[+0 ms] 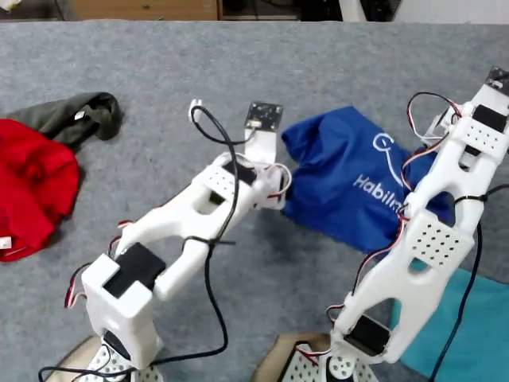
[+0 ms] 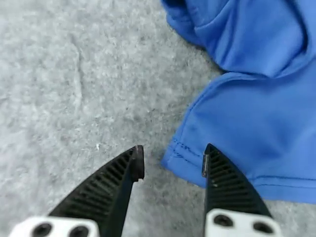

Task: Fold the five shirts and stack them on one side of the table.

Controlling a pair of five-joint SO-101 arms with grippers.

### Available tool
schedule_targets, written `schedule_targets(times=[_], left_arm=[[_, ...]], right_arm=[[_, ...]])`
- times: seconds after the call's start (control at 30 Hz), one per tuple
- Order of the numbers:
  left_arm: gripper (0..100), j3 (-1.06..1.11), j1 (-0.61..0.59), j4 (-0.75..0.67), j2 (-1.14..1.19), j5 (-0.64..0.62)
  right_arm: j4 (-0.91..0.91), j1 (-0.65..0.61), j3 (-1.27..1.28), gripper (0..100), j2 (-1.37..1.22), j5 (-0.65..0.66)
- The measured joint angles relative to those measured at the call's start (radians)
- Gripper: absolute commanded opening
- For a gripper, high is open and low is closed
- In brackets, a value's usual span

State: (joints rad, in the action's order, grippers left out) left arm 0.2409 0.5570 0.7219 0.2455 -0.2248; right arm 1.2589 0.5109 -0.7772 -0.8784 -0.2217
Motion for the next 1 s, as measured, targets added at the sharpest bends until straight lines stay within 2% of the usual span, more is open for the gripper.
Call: schedule_targets(times=[0.13,0.3,0.7,1.0], left_arm=[[20,-0.078,0.005,0.081,0.000,0.000],[20,-0.095,0.029,0.092,0.002,0.000],[20,-0.232,0.029,0.245,0.178,0.000],[20,-0.316,0.029,0.261,0.255,0.000]], right_arm=[[0.000,0.000,0.000,0.5,0.000,0.000],[0.000,0.000,0.000,0.5,0.000,0.000],[0.000,0.000,0.000,0.5,0.000,0.000],[0.000,0.000,0.000,0.5,0.000,0.000]])
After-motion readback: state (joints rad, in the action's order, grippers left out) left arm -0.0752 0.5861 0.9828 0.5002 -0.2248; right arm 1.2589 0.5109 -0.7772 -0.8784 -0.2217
